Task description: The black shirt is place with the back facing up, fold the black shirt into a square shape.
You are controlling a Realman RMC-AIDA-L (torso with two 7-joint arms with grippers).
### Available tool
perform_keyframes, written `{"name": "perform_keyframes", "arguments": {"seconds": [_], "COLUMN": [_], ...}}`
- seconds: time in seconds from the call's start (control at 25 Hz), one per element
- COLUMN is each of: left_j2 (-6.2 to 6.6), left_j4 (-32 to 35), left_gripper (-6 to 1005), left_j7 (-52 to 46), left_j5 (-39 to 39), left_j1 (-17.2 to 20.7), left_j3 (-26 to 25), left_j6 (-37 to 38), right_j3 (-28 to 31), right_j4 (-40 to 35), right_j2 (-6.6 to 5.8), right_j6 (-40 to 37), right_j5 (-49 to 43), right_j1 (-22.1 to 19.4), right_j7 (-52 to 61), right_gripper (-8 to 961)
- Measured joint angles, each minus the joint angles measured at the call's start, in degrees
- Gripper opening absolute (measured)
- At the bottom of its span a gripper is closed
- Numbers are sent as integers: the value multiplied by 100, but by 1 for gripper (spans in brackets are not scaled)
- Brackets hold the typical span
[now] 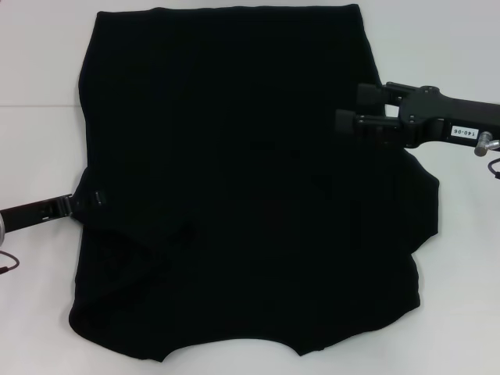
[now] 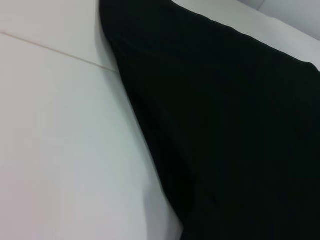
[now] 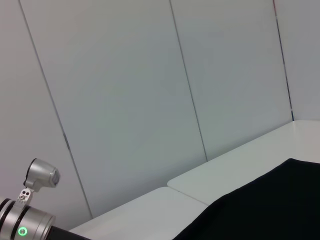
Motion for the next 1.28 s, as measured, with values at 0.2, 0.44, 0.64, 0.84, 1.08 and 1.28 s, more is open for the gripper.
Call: {"name": "perform_keyframes", "arguments": {"seconds": [0.2,0.44,0.64,0.84,1.08,1.28], "left_j2": [1,12,17,18,18,18], "left_j4": [0,50,43,17,13,9], "left_gripper": [875,874,872,873,872,872], "left_j7": [6,13,18,18,65,86], "left_j5": [0,15,121,149,150,150], "left_j1": [-25,-17,-18,-34,-42,-67], "left_j3": [28,14,7,31,48,48], "left_j6": [2,-30,-46,-3,71,74], "right_j3": [0,0,0,0,0,0], "right_j4": [0,0,0,0,0,0], "right_j2": [-3,-1,9,12,6,5], "right_j6": [3,12,14,7,2,-7], "right_j5": [0,0,0,0,4,7], "right_j1": [-8,-10,-16,-14,-21,-21], "right_j7": [0,0,0,0,0,0], "right_gripper": [800,798,797,796,794,793]}}
